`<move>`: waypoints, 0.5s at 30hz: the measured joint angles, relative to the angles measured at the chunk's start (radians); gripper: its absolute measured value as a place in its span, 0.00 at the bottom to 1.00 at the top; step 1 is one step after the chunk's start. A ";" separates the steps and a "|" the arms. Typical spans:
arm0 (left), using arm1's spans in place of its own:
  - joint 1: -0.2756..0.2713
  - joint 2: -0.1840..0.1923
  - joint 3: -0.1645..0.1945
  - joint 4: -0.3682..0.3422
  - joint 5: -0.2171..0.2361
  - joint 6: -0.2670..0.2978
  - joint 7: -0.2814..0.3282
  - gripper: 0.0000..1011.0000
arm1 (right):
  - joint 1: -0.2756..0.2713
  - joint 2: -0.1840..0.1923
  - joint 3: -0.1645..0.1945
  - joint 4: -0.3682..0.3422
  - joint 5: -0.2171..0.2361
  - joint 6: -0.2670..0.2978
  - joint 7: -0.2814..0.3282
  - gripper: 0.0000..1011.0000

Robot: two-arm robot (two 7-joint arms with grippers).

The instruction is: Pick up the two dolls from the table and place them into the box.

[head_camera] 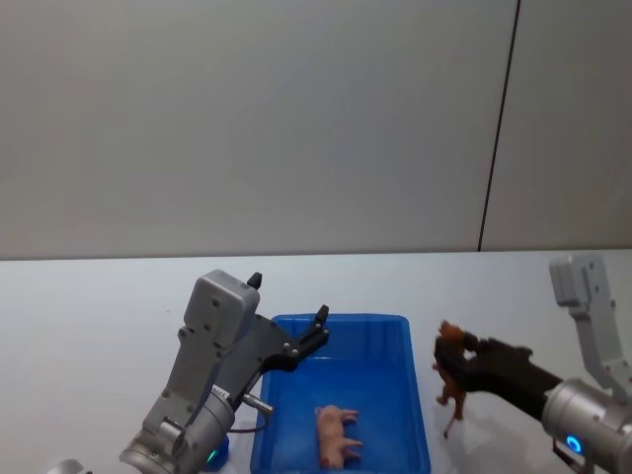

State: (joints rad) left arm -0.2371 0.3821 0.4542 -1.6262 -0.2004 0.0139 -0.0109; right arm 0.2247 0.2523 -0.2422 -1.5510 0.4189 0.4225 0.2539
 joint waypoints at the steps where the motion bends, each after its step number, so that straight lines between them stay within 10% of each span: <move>1: 0.000 0.000 0.000 0.000 0.000 0.000 0.000 0.99 | 0.004 -0.002 -0.001 -0.005 -0.002 -0.003 0.003 0.39; 15: 0.000 0.000 0.000 0.000 0.000 0.000 0.000 0.99 | 0.088 -0.066 -0.040 -0.010 -0.036 -0.020 0.063 0.39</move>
State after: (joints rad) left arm -0.2371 0.3821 0.4542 -1.6262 -0.2004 0.0139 -0.0109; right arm 0.3123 0.1862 -0.2827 -1.5611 0.3834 0.4029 0.3173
